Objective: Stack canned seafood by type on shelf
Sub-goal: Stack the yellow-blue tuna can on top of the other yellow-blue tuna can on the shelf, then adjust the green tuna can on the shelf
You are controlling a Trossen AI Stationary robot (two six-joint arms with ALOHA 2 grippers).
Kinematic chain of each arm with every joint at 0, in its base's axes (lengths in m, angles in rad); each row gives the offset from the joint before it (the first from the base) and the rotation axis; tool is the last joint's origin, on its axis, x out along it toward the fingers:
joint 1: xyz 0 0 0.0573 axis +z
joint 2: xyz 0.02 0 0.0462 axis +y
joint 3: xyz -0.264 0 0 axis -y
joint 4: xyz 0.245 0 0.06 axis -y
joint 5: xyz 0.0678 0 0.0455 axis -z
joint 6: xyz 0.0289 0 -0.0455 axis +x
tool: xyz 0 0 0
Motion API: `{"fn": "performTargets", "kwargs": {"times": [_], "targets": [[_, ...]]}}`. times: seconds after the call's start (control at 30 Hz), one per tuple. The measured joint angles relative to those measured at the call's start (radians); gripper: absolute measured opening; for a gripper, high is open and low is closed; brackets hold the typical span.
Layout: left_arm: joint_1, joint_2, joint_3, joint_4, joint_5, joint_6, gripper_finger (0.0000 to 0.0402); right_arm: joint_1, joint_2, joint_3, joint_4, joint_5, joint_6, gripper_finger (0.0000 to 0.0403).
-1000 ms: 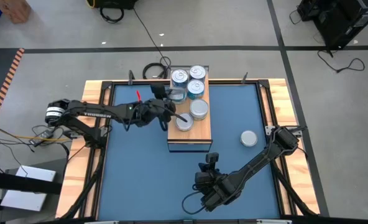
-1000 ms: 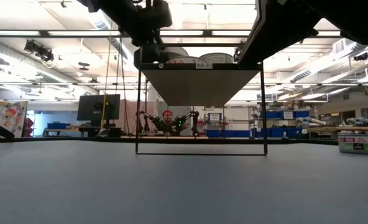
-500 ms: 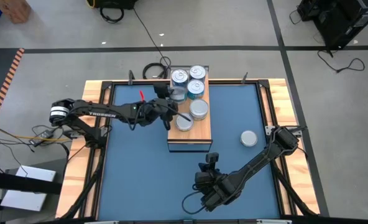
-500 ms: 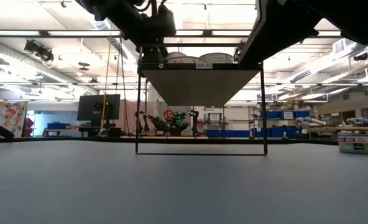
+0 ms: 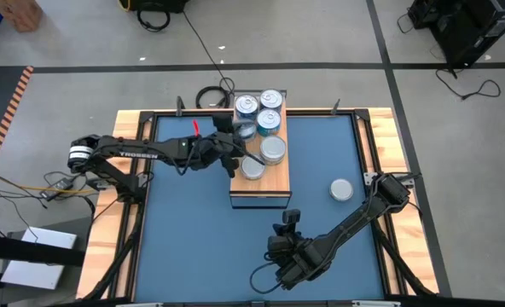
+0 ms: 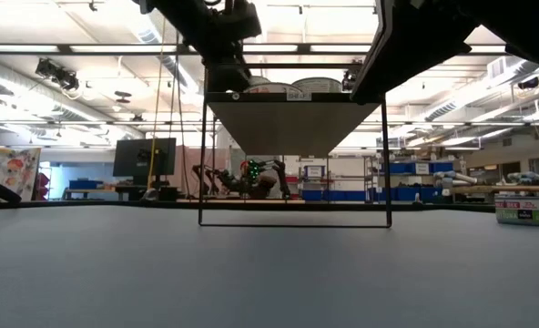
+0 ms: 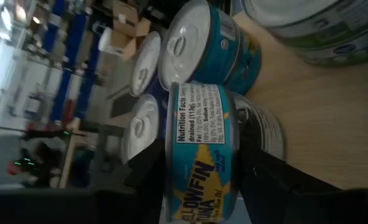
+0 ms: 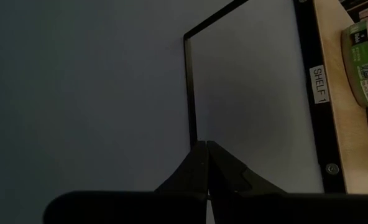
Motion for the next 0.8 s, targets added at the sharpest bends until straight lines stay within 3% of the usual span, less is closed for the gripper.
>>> {"fn": "performTargets", "kwargs": {"times": [0.53,0.8], "targets": [[0.037,0.005,0.004,0.006,0.150,-0.053,0.0181,0.000,0.000,0.000,0.000,-0.002,0.000,0.0011],[0.038,0.055,0.003,0.101,0.202,-0.052,0.0181,0.000,0.000,0.000,-0.001,-0.003,-0.001,0.0011]]}}
